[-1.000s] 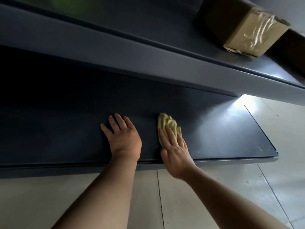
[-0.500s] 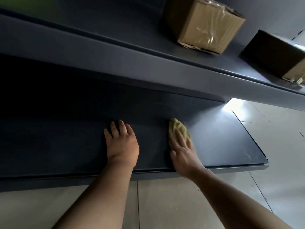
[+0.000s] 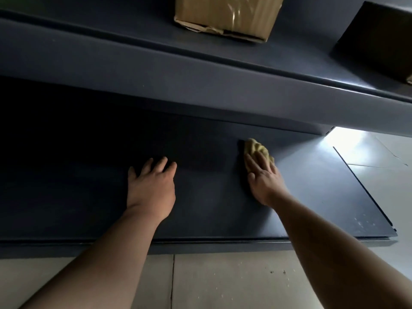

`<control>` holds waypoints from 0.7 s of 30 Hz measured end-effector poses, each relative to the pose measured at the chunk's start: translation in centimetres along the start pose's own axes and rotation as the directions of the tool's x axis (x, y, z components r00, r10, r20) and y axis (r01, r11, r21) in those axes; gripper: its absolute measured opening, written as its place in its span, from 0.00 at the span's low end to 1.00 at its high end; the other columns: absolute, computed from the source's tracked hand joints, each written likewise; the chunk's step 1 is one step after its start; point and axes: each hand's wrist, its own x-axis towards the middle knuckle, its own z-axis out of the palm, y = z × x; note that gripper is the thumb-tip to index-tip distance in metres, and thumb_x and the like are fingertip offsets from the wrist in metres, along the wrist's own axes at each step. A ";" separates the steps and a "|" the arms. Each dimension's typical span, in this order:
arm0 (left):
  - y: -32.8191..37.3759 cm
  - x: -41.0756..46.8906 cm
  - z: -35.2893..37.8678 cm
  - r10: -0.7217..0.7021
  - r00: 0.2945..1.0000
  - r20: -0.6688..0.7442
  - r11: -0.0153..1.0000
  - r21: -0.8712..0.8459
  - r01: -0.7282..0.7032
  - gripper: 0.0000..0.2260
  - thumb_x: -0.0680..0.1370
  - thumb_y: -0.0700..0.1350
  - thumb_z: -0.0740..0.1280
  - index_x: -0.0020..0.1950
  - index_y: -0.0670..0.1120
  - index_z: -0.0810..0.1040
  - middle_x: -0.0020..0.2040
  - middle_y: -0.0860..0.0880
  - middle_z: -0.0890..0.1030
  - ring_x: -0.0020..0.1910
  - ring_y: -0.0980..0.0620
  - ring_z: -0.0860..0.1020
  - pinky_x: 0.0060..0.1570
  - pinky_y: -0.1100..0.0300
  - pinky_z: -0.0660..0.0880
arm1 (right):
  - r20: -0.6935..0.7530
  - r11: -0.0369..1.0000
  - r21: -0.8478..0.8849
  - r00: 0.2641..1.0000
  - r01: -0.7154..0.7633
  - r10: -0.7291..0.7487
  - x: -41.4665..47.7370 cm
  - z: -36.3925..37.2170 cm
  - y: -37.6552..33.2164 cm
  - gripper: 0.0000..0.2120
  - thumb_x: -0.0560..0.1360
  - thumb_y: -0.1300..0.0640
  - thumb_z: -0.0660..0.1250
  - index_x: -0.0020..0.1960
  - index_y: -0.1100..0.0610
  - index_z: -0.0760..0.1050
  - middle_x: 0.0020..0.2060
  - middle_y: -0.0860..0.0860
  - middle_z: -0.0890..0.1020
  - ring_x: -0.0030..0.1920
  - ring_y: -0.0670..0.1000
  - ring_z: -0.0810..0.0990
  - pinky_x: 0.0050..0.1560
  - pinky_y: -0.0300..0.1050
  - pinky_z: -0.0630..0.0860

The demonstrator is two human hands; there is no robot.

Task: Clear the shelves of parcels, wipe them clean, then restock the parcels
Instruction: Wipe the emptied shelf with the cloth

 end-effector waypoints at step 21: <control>3.6 1.1 -0.7 0.001 0.995 0.103 1.000 0.027 -0.004 0.29 0.80 0.40 0.56 0.78 0.51 0.49 0.79 0.49 0.48 0.77 0.44 0.48 0.73 0.41 0.54 | -0.101 0.998 0.061 0.994 -0.021 0.027 1.2 0.2 1.2 0.28 0.80 0.54 0.54 0.79 0.49 0.53 0.78 0.55 0.51 0.78 0.59 0.48 0.76 0.51 0.45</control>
